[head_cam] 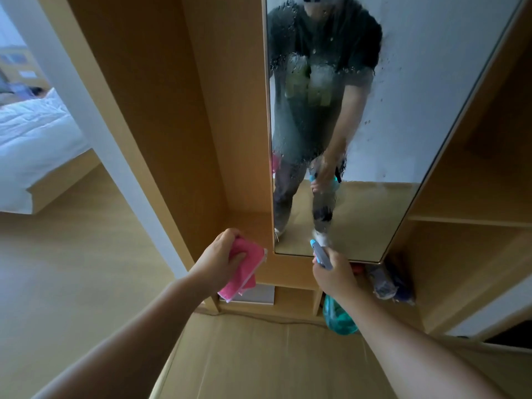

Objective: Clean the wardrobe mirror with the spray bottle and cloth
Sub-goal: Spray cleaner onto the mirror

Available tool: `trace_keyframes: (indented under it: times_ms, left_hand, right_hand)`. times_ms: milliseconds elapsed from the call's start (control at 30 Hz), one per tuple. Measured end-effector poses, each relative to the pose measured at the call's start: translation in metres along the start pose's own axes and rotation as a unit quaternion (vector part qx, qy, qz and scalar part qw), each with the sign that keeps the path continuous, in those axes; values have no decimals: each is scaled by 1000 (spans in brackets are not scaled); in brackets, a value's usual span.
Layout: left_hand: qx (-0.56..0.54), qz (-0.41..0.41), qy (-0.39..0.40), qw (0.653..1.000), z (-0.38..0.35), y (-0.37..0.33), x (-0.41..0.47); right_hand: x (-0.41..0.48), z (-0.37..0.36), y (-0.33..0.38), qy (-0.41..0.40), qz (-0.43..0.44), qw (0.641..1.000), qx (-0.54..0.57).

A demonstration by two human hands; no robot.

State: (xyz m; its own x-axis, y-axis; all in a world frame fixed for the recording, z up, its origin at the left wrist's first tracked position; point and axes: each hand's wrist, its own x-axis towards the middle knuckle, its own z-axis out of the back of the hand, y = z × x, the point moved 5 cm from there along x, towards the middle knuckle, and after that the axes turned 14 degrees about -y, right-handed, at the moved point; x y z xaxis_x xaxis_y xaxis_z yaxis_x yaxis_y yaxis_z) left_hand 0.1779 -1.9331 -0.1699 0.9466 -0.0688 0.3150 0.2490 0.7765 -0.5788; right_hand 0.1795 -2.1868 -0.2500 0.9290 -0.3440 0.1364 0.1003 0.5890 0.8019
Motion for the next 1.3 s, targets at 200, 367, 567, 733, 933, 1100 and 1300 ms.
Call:
trace_keyframes:
  times_ms: [200,367,567,733,933,1100,1300]
  left_hand:
    - [-3,4,1,1000,0,9,-1]
    - [-9,3,17,1000,-10,12,0]
    - [-14,1,45,999,-34,17,2]
    - [-14,-10,67,998,-55,25,-2]
    - [-14,-15,87,996,-75,26,-11]
    - [-22,-12,99,995,-82,21,-12]
    - [-14,-22,92,995,-87,10,-12]
  right_hand:
    - [-7,-7,-5,15,-15,1000,2]
    - [-13,-16,-16,49,-54,997,20]
    - [-14,-25,-35,52,-75,996,1]
    - [-13,-38,-56,38,-86,996,-6]
    - [-16,-43,-72,24,-92,995,-12]
    - [-18,-40,-77,21,-94,995,-1]
    - [-17,-29,-88,-3,-132,991,11]
